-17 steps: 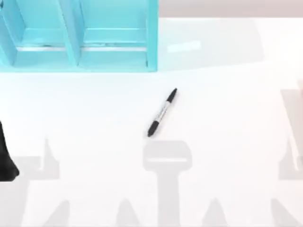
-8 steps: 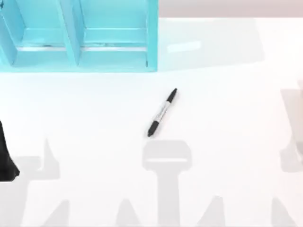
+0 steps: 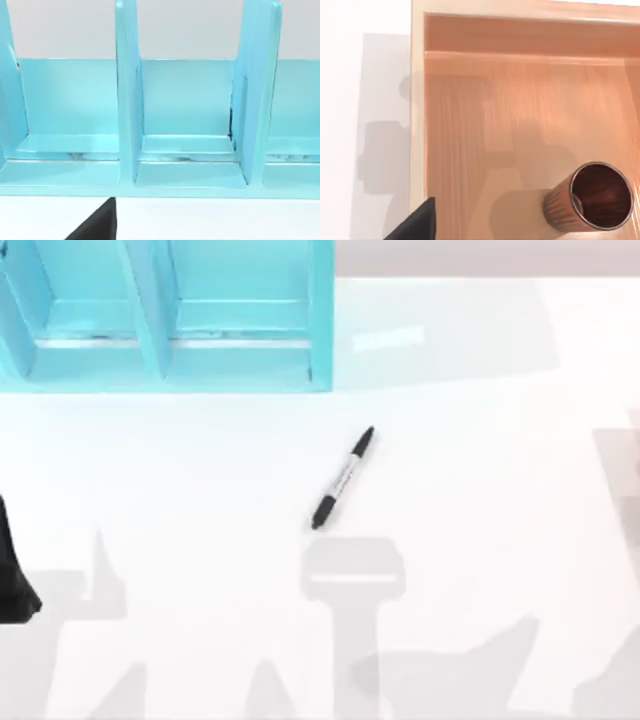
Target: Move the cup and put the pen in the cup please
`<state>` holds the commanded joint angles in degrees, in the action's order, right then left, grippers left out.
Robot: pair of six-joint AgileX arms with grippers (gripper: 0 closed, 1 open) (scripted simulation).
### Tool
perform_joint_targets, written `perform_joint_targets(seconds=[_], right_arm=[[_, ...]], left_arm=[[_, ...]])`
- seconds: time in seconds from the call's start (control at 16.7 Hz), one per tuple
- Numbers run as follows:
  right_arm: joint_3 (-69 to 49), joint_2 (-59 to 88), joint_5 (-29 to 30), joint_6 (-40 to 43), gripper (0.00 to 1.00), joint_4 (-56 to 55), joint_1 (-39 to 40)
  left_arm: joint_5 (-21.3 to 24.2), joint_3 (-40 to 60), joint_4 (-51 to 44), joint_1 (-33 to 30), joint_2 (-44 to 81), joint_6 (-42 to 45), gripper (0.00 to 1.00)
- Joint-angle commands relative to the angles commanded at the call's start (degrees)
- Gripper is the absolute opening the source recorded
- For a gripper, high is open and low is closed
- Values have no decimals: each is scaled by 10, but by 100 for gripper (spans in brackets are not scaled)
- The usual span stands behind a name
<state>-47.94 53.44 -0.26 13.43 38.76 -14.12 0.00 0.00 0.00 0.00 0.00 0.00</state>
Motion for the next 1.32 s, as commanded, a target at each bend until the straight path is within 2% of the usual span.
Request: perform_joint_targets(seconds=[0.36, 0.66, 0.9, 1.32], right_arm=[[-266, 301, 2, 80, 100, 218, -82], [-427, 485, 2, 129, 100, 349, -131], [-482, 547, 3, 145, 100, 393, -148], [-473, 550, 3, 145, 100, 384, -146]], left_arm=[[0, 0, 0, 0, 0, 0, 100], [0, 0, 0, 0, 0, 0, 100], [0, 0, 0, 0, 0, 0, 100], [0, 0, 0, 0, 0, 0, 100]])
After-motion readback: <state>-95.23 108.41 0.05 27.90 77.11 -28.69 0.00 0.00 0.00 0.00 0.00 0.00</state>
